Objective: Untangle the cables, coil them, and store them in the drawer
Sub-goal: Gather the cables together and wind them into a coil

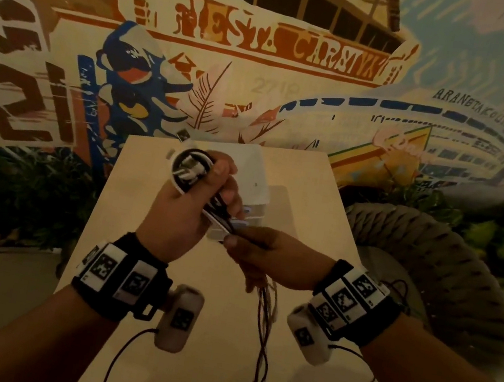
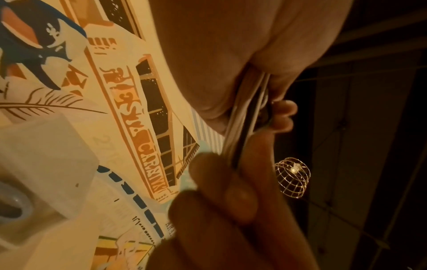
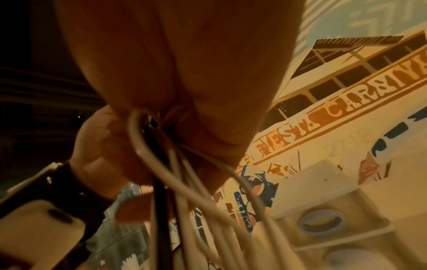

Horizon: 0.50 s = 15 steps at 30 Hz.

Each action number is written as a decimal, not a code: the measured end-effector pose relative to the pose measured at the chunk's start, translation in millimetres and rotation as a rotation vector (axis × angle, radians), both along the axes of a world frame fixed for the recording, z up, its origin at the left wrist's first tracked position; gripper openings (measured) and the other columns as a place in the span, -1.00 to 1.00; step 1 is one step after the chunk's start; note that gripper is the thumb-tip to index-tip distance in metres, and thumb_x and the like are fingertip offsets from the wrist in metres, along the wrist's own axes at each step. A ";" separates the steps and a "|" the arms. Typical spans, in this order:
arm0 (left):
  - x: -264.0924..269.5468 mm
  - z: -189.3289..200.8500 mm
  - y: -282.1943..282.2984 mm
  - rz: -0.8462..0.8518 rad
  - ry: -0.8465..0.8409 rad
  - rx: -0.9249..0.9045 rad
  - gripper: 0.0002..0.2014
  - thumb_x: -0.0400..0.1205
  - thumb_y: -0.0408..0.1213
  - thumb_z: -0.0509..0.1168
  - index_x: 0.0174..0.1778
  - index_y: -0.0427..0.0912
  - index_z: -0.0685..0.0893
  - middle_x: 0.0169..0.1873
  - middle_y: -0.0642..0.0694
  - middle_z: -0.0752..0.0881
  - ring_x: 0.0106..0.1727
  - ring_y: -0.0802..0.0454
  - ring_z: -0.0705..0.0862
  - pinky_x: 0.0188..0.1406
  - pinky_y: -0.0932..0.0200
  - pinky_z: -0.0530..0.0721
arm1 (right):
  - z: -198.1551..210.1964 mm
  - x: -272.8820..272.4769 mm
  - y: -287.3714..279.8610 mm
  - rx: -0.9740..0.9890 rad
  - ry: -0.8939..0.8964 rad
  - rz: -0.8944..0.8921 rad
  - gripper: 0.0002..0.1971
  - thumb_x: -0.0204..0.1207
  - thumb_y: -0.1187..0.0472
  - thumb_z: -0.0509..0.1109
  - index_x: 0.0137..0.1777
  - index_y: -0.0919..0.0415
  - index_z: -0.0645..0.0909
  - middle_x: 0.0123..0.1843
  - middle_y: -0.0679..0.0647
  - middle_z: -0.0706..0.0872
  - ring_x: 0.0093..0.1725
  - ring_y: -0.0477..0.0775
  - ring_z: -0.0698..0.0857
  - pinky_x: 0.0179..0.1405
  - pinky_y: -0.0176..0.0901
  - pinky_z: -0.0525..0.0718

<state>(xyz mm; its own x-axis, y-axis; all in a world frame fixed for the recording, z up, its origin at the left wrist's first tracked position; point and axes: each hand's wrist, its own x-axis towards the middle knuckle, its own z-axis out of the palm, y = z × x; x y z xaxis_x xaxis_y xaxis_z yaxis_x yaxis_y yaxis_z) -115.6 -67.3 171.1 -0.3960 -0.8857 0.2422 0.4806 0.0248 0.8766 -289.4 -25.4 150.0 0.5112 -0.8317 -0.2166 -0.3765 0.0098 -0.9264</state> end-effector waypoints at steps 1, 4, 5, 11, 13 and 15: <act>3.8 1.3 -3.6 0.030 0.006 0.027 -0.84 0.76 -0.26 0.17 -0.05 -0.20 0.61 -0.45 -0.04 0.52 -0.41 -0.01 0.57 -0.30 0.08 0.67 | -2.5 -2.6 1.6 0.036 0.000 -0.003 -0.60 0.75 -0.11 0.23 -0.07 0.26 0.50 -0.43 -0.07 0.47 -0.49 -0.03 0.51 -0.23 0.08 0.77; 13.3 -0.3 -10.8 0.114 -0.078 0.035 -0.86 0.75 -0.24 0.25 -0.07 -0.20 0.62 -0.52 -0.04 0.40 -0.51 0.01 0.44 -0.45 0.13 0.56 | -10.0 -14.8 7.7 0.094 0.035 -0.043 -0.58 0.66 -0.23 0.22 -0.10 0.16 0.49 -0.44 -0.04 0.42 -0.52 -0.01 0.42 -0.42 -0.08 0.59; 14.9 -3.0 -12.1 0.127 -0.133 0.023 -0.87 0.73 -0.23 0.32 -0.07 -0.21 0.64 -0.54 -0.05 0.40 -0.53 -0.01 0.43 -0.46 0.13 0.55 | -10.8 -19.7 9.6 0.109 0.054 -0.062 -0.57 0.64 -0.25 0.21 -0.10 0.15 0.50 -0.45 -0.05 0.42 -0.53 -0.01 0.41 -0.44 -0.10 0.55; 18.3 -5.2 -6.6 0.030 -0.618 -0.214 -0.85 0.73 -0.31 0.34 0.16 -0.14 0.78 -0.58 -0.03 0.58 -0.52 -0.04 0.55 -0.42 0.13 0.61 | -12.1 -29.7 12.8 0.166 0.201 -0.103 -0.62 0.72 -0.22 0.18 -0.12 0.06 0.55 -0.41 -0.10 0.42 -0.47 -0.07 0.34 -0.42 -0.15 0.41; 16.9 -1.8 -4.7 0.060 -0.814 -0.380 -0.75 0.74 -0.33 0.33 0.30 -0.01 0.74 -0.46 0.15 0.72 -0.43 0.20 0.69 -0.31 0.39 0.63 | -8.8 -27.7 10.0 0.205 0.182 -0.145 -0.64 0.76 -0.15 0.18 -0.15 0.05 0.53 -0.45 -0.11 0.40 -0.50 -0.07 0.29 -0.47 -0.16 0.31; 15.5 2.2 -2.8 0.089 -0.953 -0.549 -0.65 0.70 -0.27 0.35 0.41 0.06 0.68 -0.16 0.34 0.77 -0.11 0.40 0.74 -0.07 0.53 0.60 | -5.7 -26.7 4.8 0.330 0.069 -0.174 -0.67 0.82 0.01 0.15 -0.19 0.10 0.47 -0.53 -0.14 0.37 -0.58 -0.10 0.23 -0.52 -0.16 0.15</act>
